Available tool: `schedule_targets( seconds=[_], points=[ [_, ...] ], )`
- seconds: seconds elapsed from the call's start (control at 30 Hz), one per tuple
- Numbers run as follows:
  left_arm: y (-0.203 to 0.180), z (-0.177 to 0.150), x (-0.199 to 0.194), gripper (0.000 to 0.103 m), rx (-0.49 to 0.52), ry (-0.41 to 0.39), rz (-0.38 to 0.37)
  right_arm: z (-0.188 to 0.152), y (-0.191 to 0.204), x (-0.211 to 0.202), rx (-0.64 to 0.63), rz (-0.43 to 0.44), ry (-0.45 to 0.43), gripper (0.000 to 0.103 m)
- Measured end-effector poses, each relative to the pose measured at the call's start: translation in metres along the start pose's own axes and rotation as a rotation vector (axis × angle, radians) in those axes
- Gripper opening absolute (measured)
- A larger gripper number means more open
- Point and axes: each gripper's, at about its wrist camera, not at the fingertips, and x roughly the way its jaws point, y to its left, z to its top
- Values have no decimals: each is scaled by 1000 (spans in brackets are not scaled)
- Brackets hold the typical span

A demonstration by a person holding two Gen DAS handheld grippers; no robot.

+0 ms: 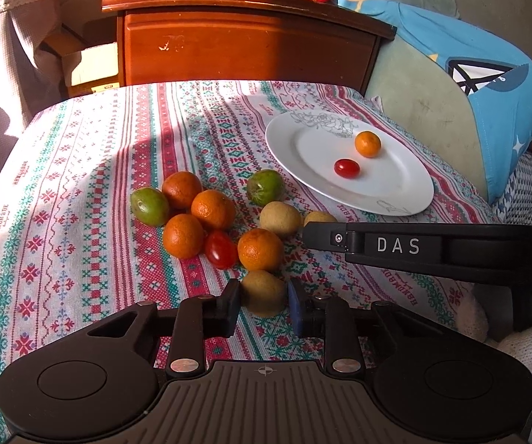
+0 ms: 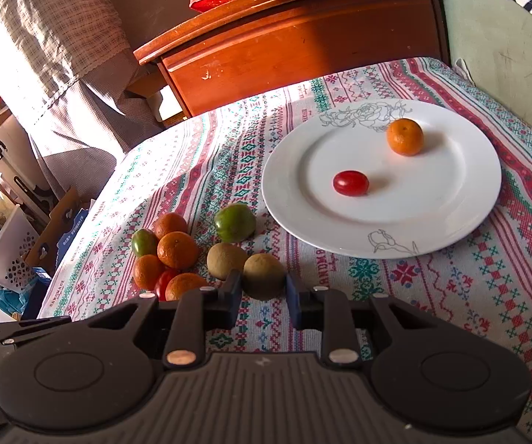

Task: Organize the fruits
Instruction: 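Grasp a brown kiwi with the left tool while the right tool grasps another kiwi, then lower the kiwi onto the plate with the left tool while the right tool releases its kiwi there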

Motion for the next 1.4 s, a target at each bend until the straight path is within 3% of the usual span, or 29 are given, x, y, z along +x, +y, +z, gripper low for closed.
schedule_targets(
  seconds=[0.43, 0.7, 0.9, 1.4],
  points=[
    [10, 36, -33, 24, -47, -89, 20, 32, -3, -46, 29, 8, -78, 25],
    [11, 74, -35, 24, -3, -134, -4, 61, -20, -70, -13, -14, -105, 26],
    [5, 94, -13, 24, 42, -116, -27, 63, -45, -57, 73, -57, -93, 26],
    [-11, 115, 61, 24, 44, -10, -82, 55, -60, -22, 128, -107, -14, 26]
  ],
)
